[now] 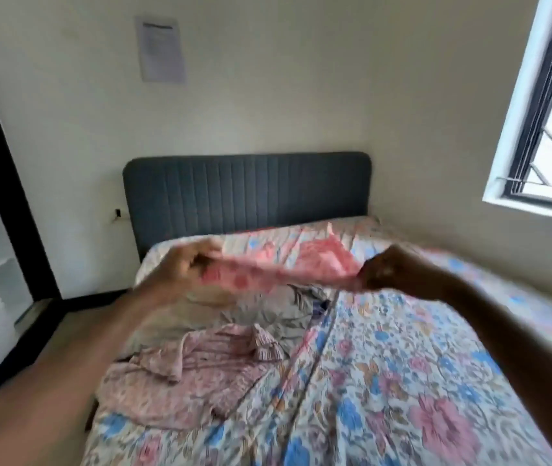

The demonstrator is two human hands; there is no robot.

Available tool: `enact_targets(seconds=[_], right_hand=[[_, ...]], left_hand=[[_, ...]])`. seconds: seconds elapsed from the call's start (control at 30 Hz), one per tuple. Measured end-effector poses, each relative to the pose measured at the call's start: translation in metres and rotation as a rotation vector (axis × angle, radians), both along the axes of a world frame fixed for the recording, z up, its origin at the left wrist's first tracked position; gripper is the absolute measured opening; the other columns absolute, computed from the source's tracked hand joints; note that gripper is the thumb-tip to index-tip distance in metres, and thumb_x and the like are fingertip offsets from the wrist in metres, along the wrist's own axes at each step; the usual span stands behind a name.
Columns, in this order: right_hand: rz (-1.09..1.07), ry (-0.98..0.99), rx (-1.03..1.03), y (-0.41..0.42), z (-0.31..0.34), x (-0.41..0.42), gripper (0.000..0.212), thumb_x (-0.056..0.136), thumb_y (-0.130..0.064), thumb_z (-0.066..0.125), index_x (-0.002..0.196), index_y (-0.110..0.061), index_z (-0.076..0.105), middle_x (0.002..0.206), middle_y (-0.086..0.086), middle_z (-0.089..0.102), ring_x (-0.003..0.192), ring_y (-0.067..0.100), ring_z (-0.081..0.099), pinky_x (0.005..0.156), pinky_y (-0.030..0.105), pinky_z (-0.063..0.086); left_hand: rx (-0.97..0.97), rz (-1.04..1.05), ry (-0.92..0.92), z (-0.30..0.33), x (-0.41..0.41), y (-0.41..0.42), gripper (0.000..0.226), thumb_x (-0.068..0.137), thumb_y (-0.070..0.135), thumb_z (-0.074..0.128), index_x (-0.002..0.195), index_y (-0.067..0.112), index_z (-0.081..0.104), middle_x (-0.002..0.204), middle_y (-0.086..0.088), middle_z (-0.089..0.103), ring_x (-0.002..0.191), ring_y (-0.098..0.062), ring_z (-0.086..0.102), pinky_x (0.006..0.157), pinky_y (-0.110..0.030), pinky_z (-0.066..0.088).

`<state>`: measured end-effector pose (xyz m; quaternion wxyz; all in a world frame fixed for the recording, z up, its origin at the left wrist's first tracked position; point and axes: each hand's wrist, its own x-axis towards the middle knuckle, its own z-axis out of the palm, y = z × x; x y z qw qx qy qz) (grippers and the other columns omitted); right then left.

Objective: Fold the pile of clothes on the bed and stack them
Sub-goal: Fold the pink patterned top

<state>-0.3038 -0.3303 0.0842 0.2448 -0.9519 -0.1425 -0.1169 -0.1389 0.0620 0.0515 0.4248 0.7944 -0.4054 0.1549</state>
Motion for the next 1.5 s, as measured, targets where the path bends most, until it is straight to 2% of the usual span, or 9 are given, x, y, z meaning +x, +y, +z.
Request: enact_targets(seconds=[0.13,0.23,0.33,0.57,0.87,1.03,1.23,1.4,1.5], right_hand=[[0.050,0.449,-0.216,0.031,-0.129,-0.017,0.011,0.086,-0.012,0.079,0.098,-0.012,0.081,0.078,-0.014,0.073,0.078,-0.004,0.065,0.074,0.011,0.043],[0.030,0.675,-0.395,0.059,-0.201,-0.037,0.013,0.086,-0.015,0.075,0.098,-0.015,0.081,0.087,0.005,0.075,0.083,0.014,0.062,0.073,0.019,0.040],[-0.025,0.690,-0.473,0.079,-0.232,-0.059,0.011,0.084,-0.017,0.073,0.092,-0.015,0.079,0.085,0.007,0.074,0.087,0.023,0.068,0.071,0.022,0.043],[-0.225,0.499,-0.593,0.108,-0.255,-0.097,0.020,0.095,-0.029,0.063,0.109,-0.017,0.071,0.110,0.004,0.069,0.099,0.024,0.070,0.090,0.038,0.055],[-0.390,0.486,-0.405,0.121,-0.281,-0.180,0.012,0.098,-0.033,0.065,0.101,-0.022,0.069,0.092,-0.008,0.063,0.078,0.007,0.065,0.068,0.025,0.060],[-0.384,0.489,-0.382,0.140,-0.290,-0.237,0.011,0.097,-0.031,0.064,0.105,-0.030,0.072,0.096,-0.012,0.064,0.079,0.004,0.062,0.074,0.023,0.059],[-0.311,0.518,-0.366,0.151,-0.289,-0.296,0.014,0.090,-0.030,0.067,0.098,-0.037,0.077,0.093,-0.023,0.062,0.078,0.000,0.061,0.069,0.015,0.049],[-0.357,0.474,-0.211,0.161,-0.302,-0.309,0.015,0.094,-0.027,0.069,0.103,-0.039,0.073,0.104,-0.027,0.059,0.075,-0.006,0.059,0.063,0.008,0.048],[-0.499,0.411,0.011,0.167,-0.306,-0.312,0.024,0.093,-0.018,0.072,0.108,-0.035,0.062,0.105,-0.022,0.062,0.077,-0.007,0.062,0.068,0.014,0.051]], left_hand=[[0.278,0.025,0.243,-0.156,-0.035,0.026,0.052,0.084,-0.005,0.072,0.088,0.047,0.067,0.089,0.023,0.067,0.082,0.016,0.062,0.077,-0.018,0.049],[0.488,0.063,0.116,-0.244,-0.069,0.049,0.030,0.067,0.014,0.076,0.084,0.038,0.067,0.091,0.019,0.061,0.088,0.006,0.059,0.073,-0.033,0.050],[0.694,0.217,0.088,-0.287,-0.100,0.063,0.026,0.069,0.023,0.071,0.091,0.036,0.072,0.098,0.016,0.056,0.104,-0.004,0.050,0.075,-0.037,0.028],[0.812,0.203,0.141,-0.279,-0.130,0.066,0.018,0.089,0.031,0.069,0.106,0.032,0.076,0.108,0.015,0.057,0.118,-0.009,0.048,0.077,-0.034,0.014],[0.831,0.008,0.214,-0.270,-0.185,0.088,0.020,0.089,0.029,0.073,0.108,0.036,0.077,0.095,0.031,0.044,0.115,0.000,0.037,0.092,-0.033,0.021],[0.997,-0.097,0.244,-0.260,-0.221,0.105,0.017,0.090,0.035,0.071,0.106,0.037,0.075,0.116,0.027,0.047,0.116,0.002,0.036,0.116,-0.037,0.012],[1.154,-0.192,0.301,-0.262,-0.259,0.118,0.025,0.089,0.036,0.073,0.081,0.050,0.054,0.111,0.026,0.048,0.108,-0.002,0.034,0.111,-0.030,0.022],[1.260,-0.238,0.379,-0.266,-0.263,0.116,0.023,0.086,0.036,0.072,0.105,0.048,0.066,0.108,0.025,0.052,0.117,-0.008,0.039,0.116,-0.042,0.015],[1.178,-0.260,0.567,-0.246,-0.264,0.098,0.031,0.083,0.045,0.075,0.113,0.038,0.069,0.106,0.018,0.061,0.100,0.000,0.052,0.100,-0.032,0.034]])
